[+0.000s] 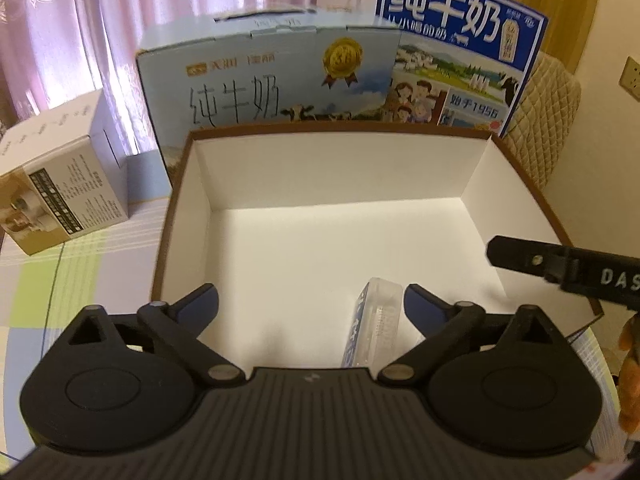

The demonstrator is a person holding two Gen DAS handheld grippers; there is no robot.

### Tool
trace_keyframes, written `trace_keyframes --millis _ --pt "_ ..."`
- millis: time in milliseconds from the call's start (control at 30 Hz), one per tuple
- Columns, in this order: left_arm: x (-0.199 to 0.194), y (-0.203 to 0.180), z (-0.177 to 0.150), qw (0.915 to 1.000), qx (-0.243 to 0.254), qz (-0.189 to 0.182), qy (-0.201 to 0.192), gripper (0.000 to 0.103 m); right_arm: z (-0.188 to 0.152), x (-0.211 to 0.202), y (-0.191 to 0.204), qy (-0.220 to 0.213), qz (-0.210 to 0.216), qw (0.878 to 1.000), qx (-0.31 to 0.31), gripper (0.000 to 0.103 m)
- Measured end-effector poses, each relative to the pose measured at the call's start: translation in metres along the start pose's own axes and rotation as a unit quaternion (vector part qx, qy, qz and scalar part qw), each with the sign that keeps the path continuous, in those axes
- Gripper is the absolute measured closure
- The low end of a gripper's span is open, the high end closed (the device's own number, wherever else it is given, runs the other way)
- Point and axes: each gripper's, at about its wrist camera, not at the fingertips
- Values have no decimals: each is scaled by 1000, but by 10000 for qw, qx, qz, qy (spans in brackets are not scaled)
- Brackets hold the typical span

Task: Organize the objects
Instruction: 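Carry the bottle and case into the brown box and open both tools, then withdraw both tools from the box back toward the items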

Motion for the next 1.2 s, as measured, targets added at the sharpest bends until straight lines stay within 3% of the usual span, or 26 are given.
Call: trace_keyframes --millis 333,567,1200 --pt "-55 -7 -15 9979 335 206 -518 1 -14 -55 -13 -448 81 9990 4 36" --pt "-92 2 -35 9982 142 140 -568 1 -28 -92 -30 -537 26 9983 230 35" --pt "-150 16 -108 9991 -150 343 -189 1 -93 -139 -33 49 -183 9998 96 34"
Point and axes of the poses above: each gripper's, at about its wrist camera, not at the fingertips, and x roughly the way its jaws point, y to its left, z to its top, and after that the axes turned 10 degrees about -z, right-handed
